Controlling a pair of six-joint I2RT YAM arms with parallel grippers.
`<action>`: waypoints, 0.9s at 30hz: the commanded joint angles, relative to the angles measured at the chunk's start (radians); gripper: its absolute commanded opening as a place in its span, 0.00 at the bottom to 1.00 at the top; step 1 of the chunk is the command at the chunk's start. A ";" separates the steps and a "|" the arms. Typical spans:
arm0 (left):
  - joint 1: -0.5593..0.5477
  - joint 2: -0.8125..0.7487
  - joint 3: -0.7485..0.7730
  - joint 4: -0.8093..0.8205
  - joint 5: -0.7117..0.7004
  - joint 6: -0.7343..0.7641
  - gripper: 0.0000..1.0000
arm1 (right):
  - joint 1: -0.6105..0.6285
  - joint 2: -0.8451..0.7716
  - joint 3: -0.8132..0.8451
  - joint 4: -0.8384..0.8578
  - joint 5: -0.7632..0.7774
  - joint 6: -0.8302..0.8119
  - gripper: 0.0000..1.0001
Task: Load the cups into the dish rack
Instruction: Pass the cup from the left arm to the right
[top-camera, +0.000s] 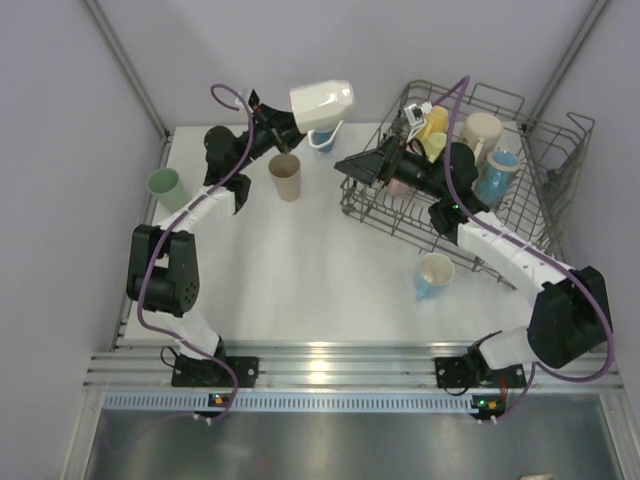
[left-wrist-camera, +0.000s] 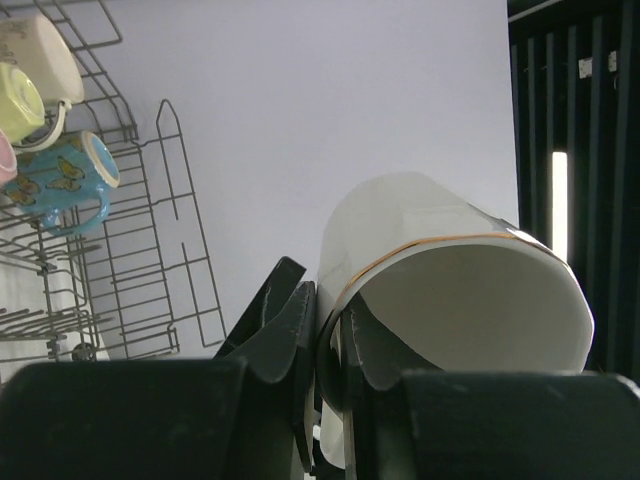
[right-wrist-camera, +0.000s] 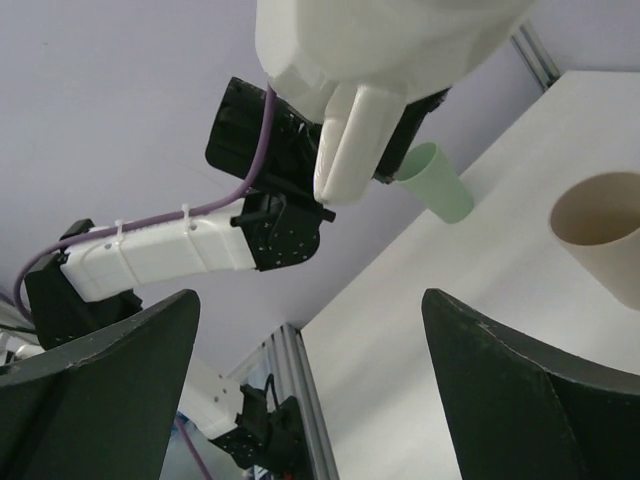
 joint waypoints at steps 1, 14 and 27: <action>-0.025 -0.105 -0.001 0.204 -0.025 -0.038 0.00 | 0.031 0.015 0.090 0.094 0.001 0.031 0.92; -0.071 -0.156 -0.081 0.204 -0.004 0.020 0.00 | 0.077 0.088 0.199 0.012 0.027 0.029 0.67; -0.108 -0.162 -0.109 0.232 0.030 0.068 0.00 | 0.122 0.122 0.225 -0.008 0.057 0.050 0.26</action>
